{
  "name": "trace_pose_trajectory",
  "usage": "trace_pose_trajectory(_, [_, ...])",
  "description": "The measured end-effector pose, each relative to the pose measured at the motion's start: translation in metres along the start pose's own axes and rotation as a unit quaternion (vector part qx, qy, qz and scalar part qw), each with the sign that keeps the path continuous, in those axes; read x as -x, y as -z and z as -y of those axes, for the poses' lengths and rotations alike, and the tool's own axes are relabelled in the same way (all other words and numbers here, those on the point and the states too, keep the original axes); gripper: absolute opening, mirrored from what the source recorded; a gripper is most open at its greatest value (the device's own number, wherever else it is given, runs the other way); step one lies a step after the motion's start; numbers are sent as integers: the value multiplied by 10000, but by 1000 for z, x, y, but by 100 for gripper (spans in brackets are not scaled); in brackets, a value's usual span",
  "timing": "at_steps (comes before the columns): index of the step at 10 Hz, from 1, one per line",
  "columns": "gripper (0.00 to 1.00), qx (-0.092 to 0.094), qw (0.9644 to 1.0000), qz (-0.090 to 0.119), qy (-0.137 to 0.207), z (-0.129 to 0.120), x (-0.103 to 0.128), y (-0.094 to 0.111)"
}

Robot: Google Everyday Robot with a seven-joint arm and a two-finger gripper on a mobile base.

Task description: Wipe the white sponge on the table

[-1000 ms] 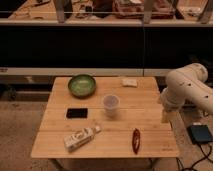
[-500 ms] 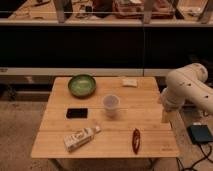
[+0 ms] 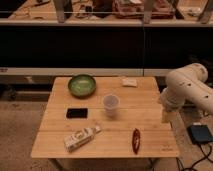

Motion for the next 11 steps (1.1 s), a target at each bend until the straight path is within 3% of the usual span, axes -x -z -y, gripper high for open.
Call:
trace_pose_trajectory(8, [65, -8, 10000, -1, 1, 1, 0, 0])
trace_pose_trajectory(11, [65, -424, 9991, 26, -33, 41, 1, -12])
